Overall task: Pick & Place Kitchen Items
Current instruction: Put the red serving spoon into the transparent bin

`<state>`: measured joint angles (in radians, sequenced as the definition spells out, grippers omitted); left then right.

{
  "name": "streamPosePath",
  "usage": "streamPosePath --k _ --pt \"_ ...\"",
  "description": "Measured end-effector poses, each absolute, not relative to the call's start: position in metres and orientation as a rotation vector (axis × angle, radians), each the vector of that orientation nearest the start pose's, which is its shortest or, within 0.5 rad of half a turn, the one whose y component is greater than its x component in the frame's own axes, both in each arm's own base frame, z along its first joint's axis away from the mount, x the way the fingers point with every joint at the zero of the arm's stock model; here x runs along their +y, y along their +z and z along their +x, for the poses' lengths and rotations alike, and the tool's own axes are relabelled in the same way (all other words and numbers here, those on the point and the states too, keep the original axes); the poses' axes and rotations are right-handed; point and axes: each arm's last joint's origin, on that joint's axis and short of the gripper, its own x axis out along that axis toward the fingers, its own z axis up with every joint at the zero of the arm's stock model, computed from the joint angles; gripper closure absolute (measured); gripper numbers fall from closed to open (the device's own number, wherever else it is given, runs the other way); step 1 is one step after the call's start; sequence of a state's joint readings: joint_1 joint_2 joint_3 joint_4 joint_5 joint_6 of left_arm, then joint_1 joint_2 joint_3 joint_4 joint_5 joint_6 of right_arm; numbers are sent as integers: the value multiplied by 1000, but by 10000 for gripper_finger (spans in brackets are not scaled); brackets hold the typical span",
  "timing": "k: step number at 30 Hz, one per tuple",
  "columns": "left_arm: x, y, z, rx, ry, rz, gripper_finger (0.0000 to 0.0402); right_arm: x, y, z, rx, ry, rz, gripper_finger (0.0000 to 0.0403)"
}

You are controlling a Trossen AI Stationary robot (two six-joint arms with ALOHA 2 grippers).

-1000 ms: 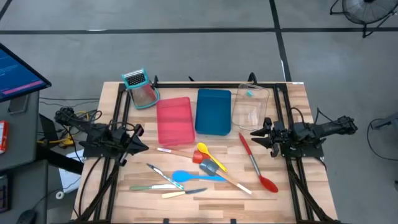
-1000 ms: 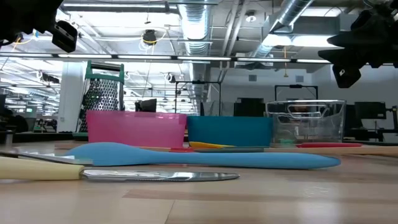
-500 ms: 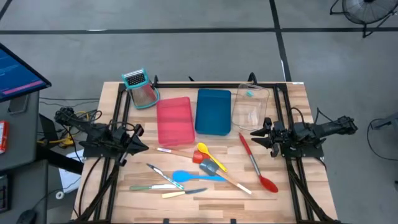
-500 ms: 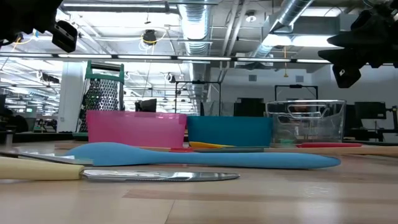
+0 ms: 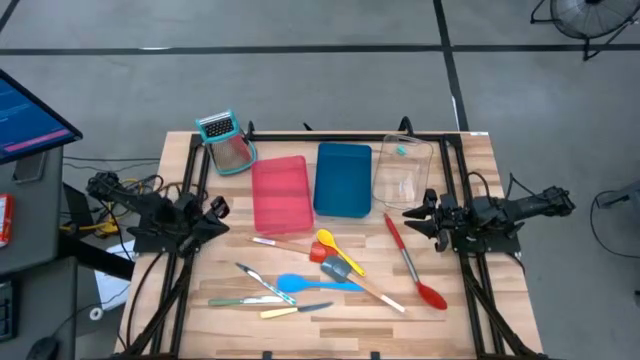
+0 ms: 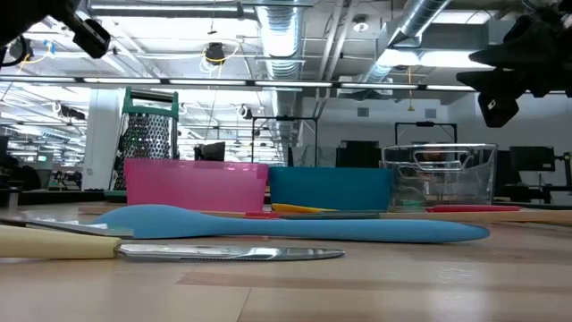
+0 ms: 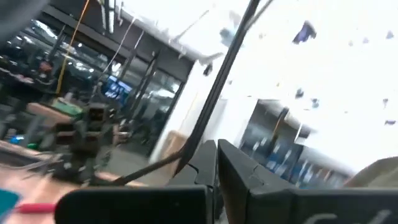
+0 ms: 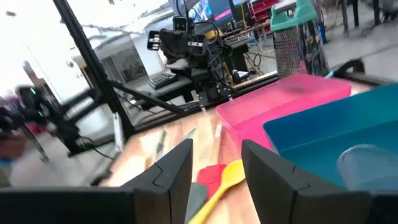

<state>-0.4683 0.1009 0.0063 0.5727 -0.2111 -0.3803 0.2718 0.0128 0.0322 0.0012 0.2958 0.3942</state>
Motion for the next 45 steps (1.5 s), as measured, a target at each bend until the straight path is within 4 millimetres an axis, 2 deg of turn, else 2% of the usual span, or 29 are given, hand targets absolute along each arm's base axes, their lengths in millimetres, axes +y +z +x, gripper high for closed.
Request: streamPosePath --k 6,11,17,22,27,31,34,37,41,45 --pt "-31 226 77 -579 -334 -592 401 17 180 94 -95 -1 602 264" --pt "-24 241 71 -717 -235 -720 401 17 188 93 -172 25 652 261" --pt "-27 290 79 -738 -216 -786 401 17 194 91 -227 49 667 265" --pt "-42 345 109 -723 -173 -684 396 17 198 90 -266 70 700 264" --pt "-63 381 152 -663 -144 -604 369 16 205 88 -336 95 714 246" --pt "-80 391 185 -510 -139 -598 335 16 205 88 -337 90 691 218" --pt "-92 390 208 -349 -156 -679 311 16 205 88 -338 90 688 193" --pt "-106 394 227 -220 -247 -749 293 16 207 87 -357 95 693 176" --pt "-121 416 238 -139 -403 -791 288 15 214 85 -380 99 695 169" --pt "-121 437 238 -23 -425 -779 291 14 220 83 -403 76 693 169"
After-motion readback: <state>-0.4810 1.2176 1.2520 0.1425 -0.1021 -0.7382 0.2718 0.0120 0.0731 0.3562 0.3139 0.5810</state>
